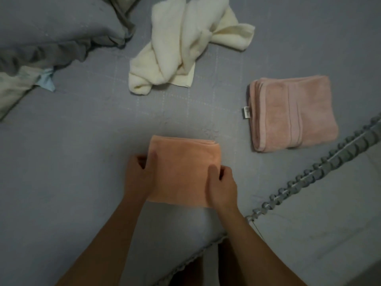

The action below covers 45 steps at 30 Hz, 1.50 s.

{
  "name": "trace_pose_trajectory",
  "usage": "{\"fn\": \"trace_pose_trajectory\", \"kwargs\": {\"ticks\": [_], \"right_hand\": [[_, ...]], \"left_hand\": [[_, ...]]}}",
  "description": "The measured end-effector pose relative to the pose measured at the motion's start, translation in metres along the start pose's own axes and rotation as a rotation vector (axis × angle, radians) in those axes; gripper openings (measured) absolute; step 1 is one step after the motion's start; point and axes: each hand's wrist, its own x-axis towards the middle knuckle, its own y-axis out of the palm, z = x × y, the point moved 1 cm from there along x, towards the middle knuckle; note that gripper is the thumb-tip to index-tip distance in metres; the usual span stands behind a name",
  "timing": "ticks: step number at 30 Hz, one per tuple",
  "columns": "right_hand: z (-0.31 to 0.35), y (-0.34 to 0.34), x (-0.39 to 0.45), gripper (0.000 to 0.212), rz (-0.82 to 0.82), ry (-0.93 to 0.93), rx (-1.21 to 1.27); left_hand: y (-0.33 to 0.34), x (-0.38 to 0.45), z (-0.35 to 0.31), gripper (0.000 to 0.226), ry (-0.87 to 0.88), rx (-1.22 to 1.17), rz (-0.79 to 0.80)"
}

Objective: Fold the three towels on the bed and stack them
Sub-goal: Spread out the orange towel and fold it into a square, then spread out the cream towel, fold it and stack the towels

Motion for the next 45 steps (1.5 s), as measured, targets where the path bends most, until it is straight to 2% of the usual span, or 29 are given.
{"fn": "trace_pose_trajectory", "kwargs": {"ticks": [3,5,6,8,10,12,14,16,20,23,25,26,27,28,30,32,33,35,41,45], "right_hand": [[-0.019,-0.010,-0.014,0.028,0.174,0.110,0.029],[-0.021,-0.020,-0.014,0.028,0.205,0.111,0.013],[-0.019,-0.025,-0.011,0.029,0.197,0.086,-0.006],[-0.010,-0.037,-0.005,0.032,0.184,-0.011,-0.035],[0.009,-0.054,0.000,0.037,0.199,-0.132,-0.022],[0.033,-0.084,0.007,0.038,0.173,-0.242,0.008],[0.059,-0.128,0.018,0.033,0.116,-0.326,0.046],[0.083,-0.176,0.036,0.032,0.050,-0.382,0.068],[0.096,-0.251,0.091,0.032,-0.132,-0.399,0.074],[0.076,-0.277,0.141,0.036,-0.133,-0.196,-0.073],[0.062,-0.286,0.160,0.038,-0.123,-0.043,-0.165],[0.060,-0.289,0.164,0.046,-0.172,-0.058,-0.216],[0.059,-0.289,0.165,0.055,-0.252,-0.146,-0.279],[0.063,-0.286,0.162,0.061,-0.327,-0.289,-0.353],[0.073,-0.267,0.156,0.067,-0.328,-0.597,-0.526],[0.075,-0.248,0.160,0.074,-0.171,-0.784,-0.722],[0.071,-0.243,0.167,0.076,-0.094,-0.810,-0.799],[0.059,-0.241,0.189,0.077,0.004,-0.774,-0.879],[0.058,-0.229,0.219,0.074,0.056,-0.672,-0.956],[0.072,-0.234,0.203,0.074,0.038,-0.615,-0.979]], "left_hand": [[-0.008,-0.010,0.021,0.052,-0.142,-0.066,0.268],[-0.012,-0.026,0.030,0.058,-0.268,-0.202,0.452],[-0.011,-0.034,0.033,0.057,-0.299,-0.240,0.489],[-0.007,-0.044,0.030,0.051,-0.297,-0.342,0.455],[0.000,-0.055,0.009,0.051,-0.303,-0.459,0.348],[0.009,-0.066,-0.025,0.055,-0.221,-0.422,0.239],[0.022,-0.081,-0.072,0.050,-0.084,-0.394,0.151],[0.039,-0.094,-0.125,0.044,0.038,-0.463,0.172],[0.090,-0.107,-0.208,0.057,0.247,-0.656,0.299],[0.142,-0.103,-0.239,0.050,0.236,-0.517,0.293],[0.169,-0.099,-0.247,0.042,0.166,-0.294,0.209],[0.177,-0.098,-0.248,0.046,0.138,-0.112,0.139],[0.181,-0.101,-0.250,0.053,0.151,0.093,0.066],[0.183,-0.106,-0.253,0.059,0.235,0.249,-0.017],[0.187,-0.118,-0.263,0.061,0.545,0.313,-0.137],[0.199,-0.120,-0.267,0.057,0.821,0.389,-0.069],[0.206,-0.118,-0.266,0.056,0.861,0.452,0.019],[0.218,-0.104,-0.256,0.055,0.821,0.524,0.153],[0.241,-0.068,-0.246,0.060,0.786,0.608,0.171],[0.215,-0.068,-0.254,0.059,0.843,0.611,0.271]]}}
